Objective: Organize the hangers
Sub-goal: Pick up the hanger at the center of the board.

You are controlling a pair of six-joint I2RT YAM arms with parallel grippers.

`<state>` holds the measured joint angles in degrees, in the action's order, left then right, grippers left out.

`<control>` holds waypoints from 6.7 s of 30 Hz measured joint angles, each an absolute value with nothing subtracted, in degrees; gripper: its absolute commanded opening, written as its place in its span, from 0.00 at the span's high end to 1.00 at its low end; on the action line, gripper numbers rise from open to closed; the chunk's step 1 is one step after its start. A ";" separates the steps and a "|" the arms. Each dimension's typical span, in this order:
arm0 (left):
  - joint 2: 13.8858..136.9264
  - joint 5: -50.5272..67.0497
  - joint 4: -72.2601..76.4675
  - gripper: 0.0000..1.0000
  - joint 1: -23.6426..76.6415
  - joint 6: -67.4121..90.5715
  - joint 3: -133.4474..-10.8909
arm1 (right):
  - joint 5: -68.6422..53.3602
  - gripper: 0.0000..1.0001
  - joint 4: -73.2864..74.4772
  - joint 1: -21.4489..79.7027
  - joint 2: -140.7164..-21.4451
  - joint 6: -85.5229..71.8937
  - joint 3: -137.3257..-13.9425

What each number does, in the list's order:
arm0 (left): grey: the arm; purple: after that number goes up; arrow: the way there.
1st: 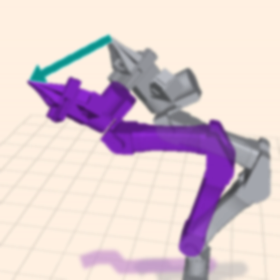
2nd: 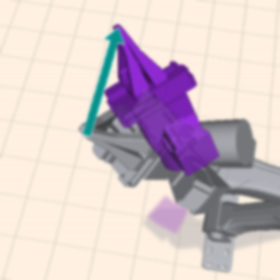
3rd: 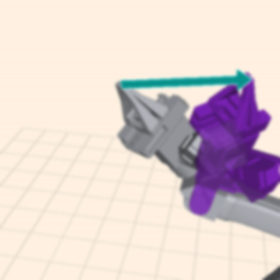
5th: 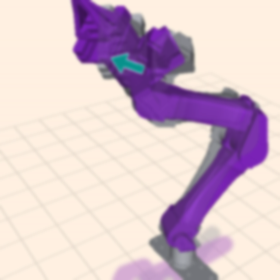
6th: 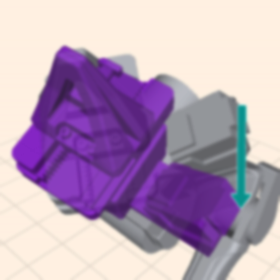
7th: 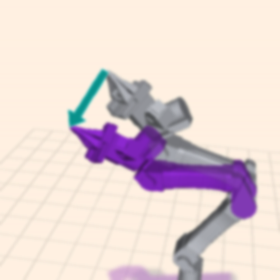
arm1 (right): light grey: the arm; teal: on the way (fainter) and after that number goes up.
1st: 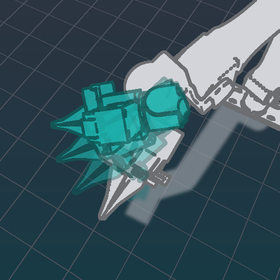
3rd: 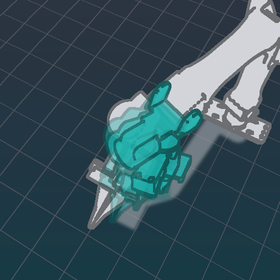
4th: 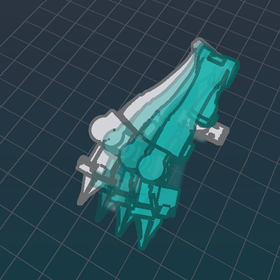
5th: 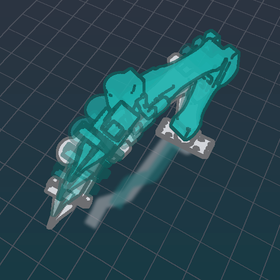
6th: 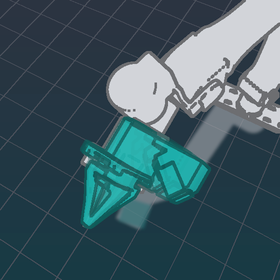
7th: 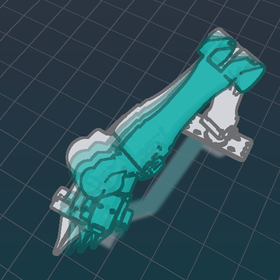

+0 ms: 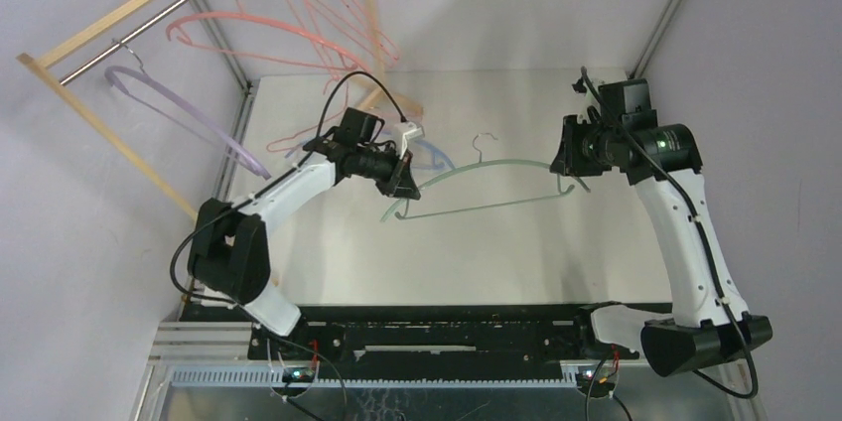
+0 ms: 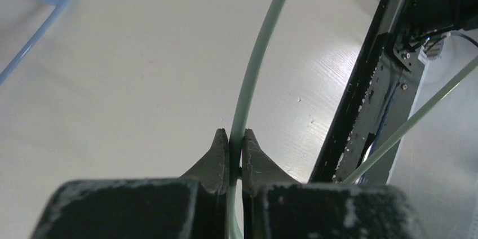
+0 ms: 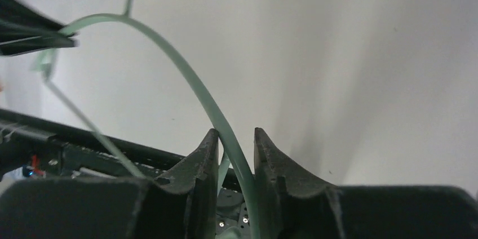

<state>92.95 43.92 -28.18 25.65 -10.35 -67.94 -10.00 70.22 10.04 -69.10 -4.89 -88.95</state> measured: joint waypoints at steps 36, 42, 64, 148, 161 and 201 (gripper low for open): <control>69.69 31.16 -39.77 1.00 31.09 -1.50 -69.43 | 0.64 0.38 51.68 8.93 -83.09 -11.44 -82.06; 65.04 21.06 -44.75 1.00 34.11 -1.39 -71.05 | 5.30 0.39 50.81 8.47 -82.91 -14.72 -88.36; 72.10 -31.94 -41.43 1.00 54.65 4.69 -70.85 | -12.60 0.43 53.74 29.87 -92.27 -24.86 -99.61; 56.36 -10.90 -10.26 0.10 49.06 17.45 -51.44 | -28.03 1.00 9.76 29.95 -94.06 -55.11 -93.49; 53.71 -8.78 -13.45 0.13 47.90 15.49 -53.25 | -27.44 1.00 14.96 27.73 -89.56 -50.24 -89.14; 65.36 -2.37 -6.83 1.00 46.94 16.43 -52.18 | -37.63 1.00 19.81 30.17 -91.29 -49.82 -93.19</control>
